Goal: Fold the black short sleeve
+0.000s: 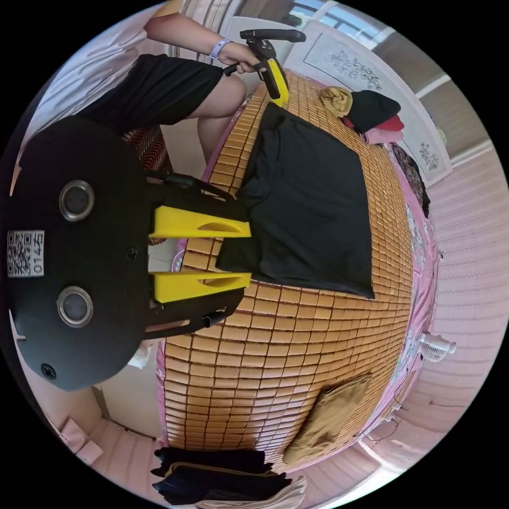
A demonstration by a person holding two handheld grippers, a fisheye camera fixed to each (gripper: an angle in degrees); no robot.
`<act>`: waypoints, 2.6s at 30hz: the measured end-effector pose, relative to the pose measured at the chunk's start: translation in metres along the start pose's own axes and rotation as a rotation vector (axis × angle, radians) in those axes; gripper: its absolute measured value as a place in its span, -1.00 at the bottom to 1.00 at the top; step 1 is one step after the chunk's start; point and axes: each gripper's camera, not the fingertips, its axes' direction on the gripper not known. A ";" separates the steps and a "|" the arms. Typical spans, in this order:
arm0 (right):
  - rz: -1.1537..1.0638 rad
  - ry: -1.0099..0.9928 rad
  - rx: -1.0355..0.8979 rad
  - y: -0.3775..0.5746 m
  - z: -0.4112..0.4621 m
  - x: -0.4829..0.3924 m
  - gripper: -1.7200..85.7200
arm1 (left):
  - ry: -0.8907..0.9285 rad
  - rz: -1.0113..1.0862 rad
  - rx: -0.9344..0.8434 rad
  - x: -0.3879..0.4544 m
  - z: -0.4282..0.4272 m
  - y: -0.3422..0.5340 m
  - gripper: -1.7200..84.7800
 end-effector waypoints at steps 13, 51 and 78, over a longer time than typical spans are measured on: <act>-0.119 -0.166 -0.202 0.015 0.010 -0.015 -0.96 | 0.010 -0.048 -0.163 -0.032 0.034 0.031 -0.98; -0.547 -0.063 -0.225 -0.222 0.035 -0.087 -0.96 | 0.361 0.372 0.223 0.130 0.074 0.089 -0.96; 0.124 -0.759 0.050 0.059 -0.002 0.144 -0.89 | 0.360 0.657 0.119 0.251 0.129 0.044 -0.88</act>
